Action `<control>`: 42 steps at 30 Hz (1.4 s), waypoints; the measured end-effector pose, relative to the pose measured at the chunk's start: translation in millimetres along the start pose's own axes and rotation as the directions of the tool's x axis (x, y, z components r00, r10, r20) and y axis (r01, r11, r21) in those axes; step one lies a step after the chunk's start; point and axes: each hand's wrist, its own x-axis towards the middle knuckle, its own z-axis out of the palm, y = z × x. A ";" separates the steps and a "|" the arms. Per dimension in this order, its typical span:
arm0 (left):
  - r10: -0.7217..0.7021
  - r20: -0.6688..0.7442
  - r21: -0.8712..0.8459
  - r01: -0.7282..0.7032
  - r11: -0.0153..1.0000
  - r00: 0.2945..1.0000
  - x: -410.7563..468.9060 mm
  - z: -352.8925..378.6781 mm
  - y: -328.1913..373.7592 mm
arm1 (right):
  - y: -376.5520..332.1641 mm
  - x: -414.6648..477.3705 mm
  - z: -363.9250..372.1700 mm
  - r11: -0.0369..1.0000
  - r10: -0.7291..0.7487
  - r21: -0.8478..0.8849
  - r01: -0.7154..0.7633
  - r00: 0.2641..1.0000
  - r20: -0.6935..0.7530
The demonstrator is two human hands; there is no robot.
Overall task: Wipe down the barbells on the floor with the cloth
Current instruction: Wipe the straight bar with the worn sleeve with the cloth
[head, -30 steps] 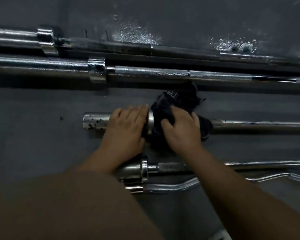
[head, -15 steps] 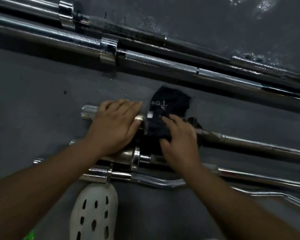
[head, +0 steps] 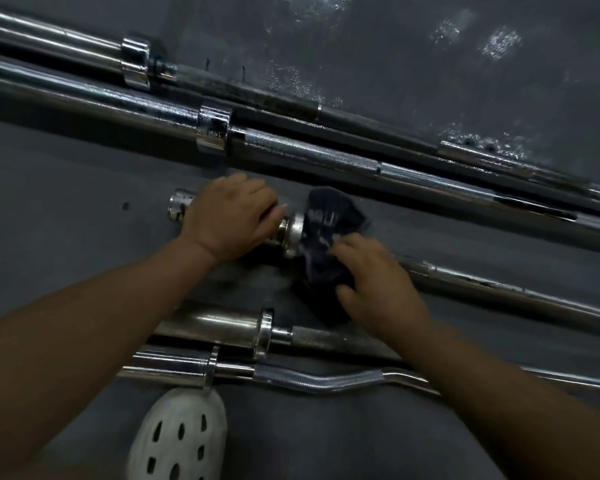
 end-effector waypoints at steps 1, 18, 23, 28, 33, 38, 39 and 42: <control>0.009 0.023 -0.022 -0.008 1.000 1.000 7.2 -2.0 -2.2 | 7.3 -5.8 -7.0 0.999 -0.012 0.037 0.012 1.000 -0.016; -0.001 0.057 0.040 -0.001 0.999 0.998 25.5 -6.5 -8.6 | 4.9 8.5 -24.8 0.980 0.125 0.165 -0.113 0.990 -0.068; 0.022 0.020 0.025 -0.023 0.999 1.000 6.7 -1.4 -7.9 | -12.6 45.0 1.8 0.838 0.472 0.468 -0.282 0.806 -0.358; -0.055 0.073 -0.027 0.057 0.998 0.996 -37.8 0.1 7.8 | -11.1 6.2 13.4 0.993 0.114 0.031 -0.111 0.987 -0.111; -0.078 0.114 -0.071 0.087 0.994 0.990 -70.8 -6.2 21.1 | 78.7 -32.8 -32.5 0.827 0.546 0.343 -0.445 0.781 -0.303; -0.241 0.059 -0.136 0.247 0.959 0.969 -71.5 -9.5 34.6 | 9.9 -7.1 15.8 0.776 0.621 0.323 -0.542 0.748 -0.236; -0.267 0.048 -0.133 0.271 0.953 0.963 -73.2 -9.6 36.6 | -18.6 -9.7 28.7 0.854 0.502 0.259 -0.452 0.846 -0.179; -0.288 0.042 -0.128 0.291 0.948 0.957 -80.0 -6.9 42.5 | -40.0 -30.2 28.5 0.884 0.303 0.364 -0.294 0.952 0.033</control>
